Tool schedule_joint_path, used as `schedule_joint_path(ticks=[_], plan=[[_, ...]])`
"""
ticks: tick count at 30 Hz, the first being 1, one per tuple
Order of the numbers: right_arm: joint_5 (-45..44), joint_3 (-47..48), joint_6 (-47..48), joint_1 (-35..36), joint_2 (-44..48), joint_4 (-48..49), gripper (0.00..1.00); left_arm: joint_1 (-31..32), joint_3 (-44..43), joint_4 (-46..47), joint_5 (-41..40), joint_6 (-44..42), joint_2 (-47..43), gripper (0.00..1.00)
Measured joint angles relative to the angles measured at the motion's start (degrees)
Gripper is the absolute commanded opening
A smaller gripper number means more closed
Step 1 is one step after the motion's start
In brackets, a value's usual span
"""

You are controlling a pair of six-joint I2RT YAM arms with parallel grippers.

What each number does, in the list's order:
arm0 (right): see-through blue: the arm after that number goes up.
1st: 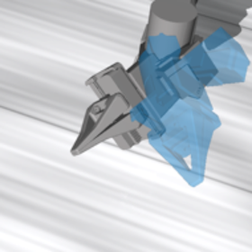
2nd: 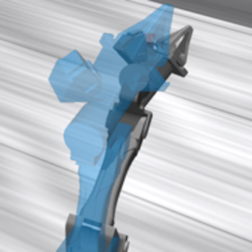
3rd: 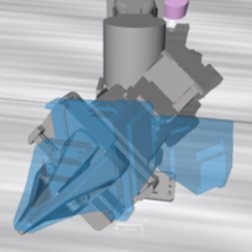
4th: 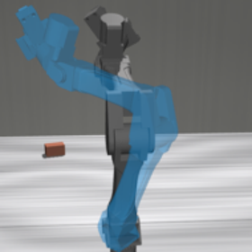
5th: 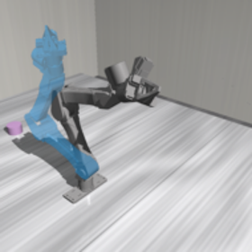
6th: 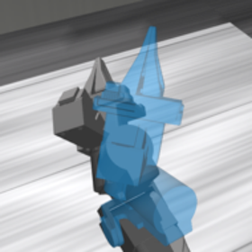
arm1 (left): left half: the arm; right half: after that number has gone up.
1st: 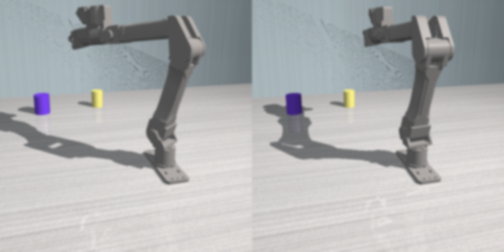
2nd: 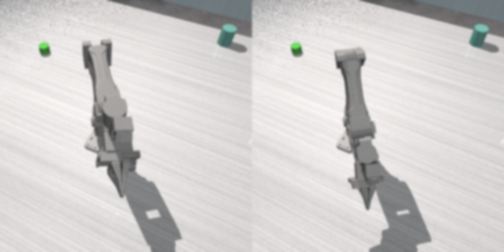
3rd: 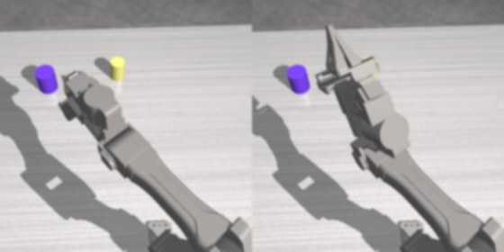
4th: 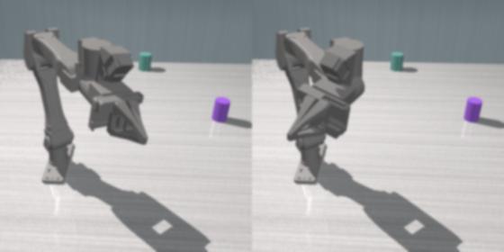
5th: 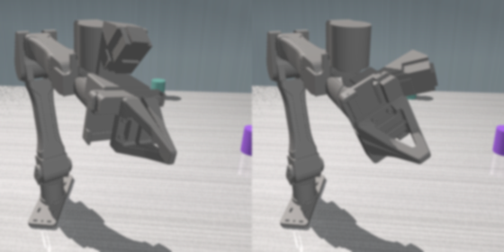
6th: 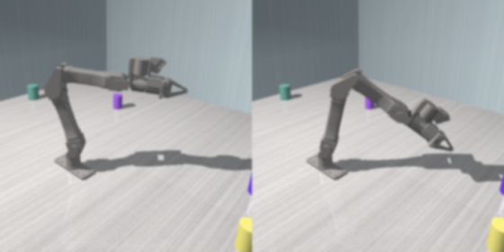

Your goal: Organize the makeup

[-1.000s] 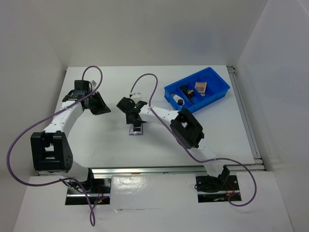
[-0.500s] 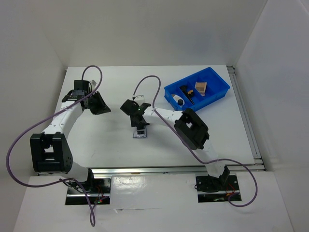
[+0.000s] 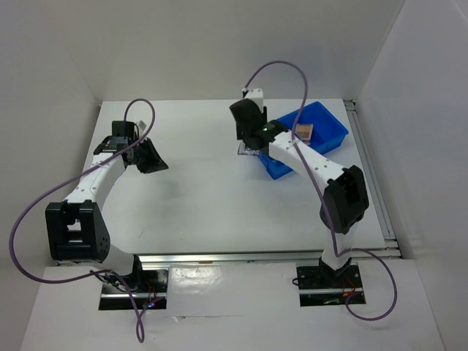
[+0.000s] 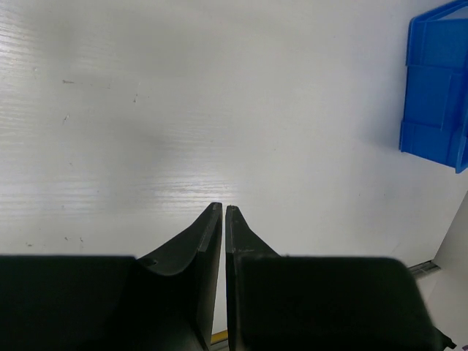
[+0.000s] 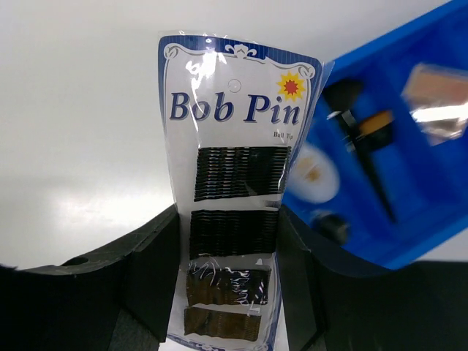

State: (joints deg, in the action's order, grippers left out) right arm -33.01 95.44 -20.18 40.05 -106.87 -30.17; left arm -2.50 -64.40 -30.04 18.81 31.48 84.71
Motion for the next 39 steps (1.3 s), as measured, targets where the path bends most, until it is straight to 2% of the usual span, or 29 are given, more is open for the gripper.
schedule_joint_path(ticks=[7, 12, 16, 22, 25, 29, 32, 39], plan=[[-4.2, -0.57, 15.74, -11.08, 2.34, 13.22, 0.47, 0.0, -0.07, -0.09, 0.66, 0.0, 0.02, 0.21], [-6.84, -4.61, 30.29, -20.31, 1.55, 30.47, 0.49, 0.0, -0.76, -0.42, 1.31, 0.0, 0.26, 0.21], [-8.09, -4.57, 39.54, -25.05, -3.28, 41.29, 0.49, 0.0, -1.55, -0.98, 1.62, -0.02, 0.9, 0.21], [-10.23, -1.97, 54.53, -26.84, -15.8, 54.9, 0.49, 0.0, -3.13, -2.05, 1.66, -0.35, 2.49, 0.21], [-10.45, -1.51, 57.81, -27.32, -20.11, 56.06, 0.49, 0.0, -3.1, -2.38, 1.62, -1.09, 2.97, 0.21], [-11.13, -2.4, 60.57, -28.44, -21.0, 58.55, 0.49, 0.0, -3.1, -2.49, 1.6, -1.33, 3.26, 0.21], [-11.28, -3.23, 60.7, -30.05, -20.63, 61.0, 0.49, 0.0, -3.1, -2.47, 1.6, -1.33, 3.58, 0.21], [-10.97, -5.09, 58.71, -34.58, -19.34, 60.17, 0.51, 0.0, -3.1, -2.51, 1.57, -1.36, 4.09, 0.21]])
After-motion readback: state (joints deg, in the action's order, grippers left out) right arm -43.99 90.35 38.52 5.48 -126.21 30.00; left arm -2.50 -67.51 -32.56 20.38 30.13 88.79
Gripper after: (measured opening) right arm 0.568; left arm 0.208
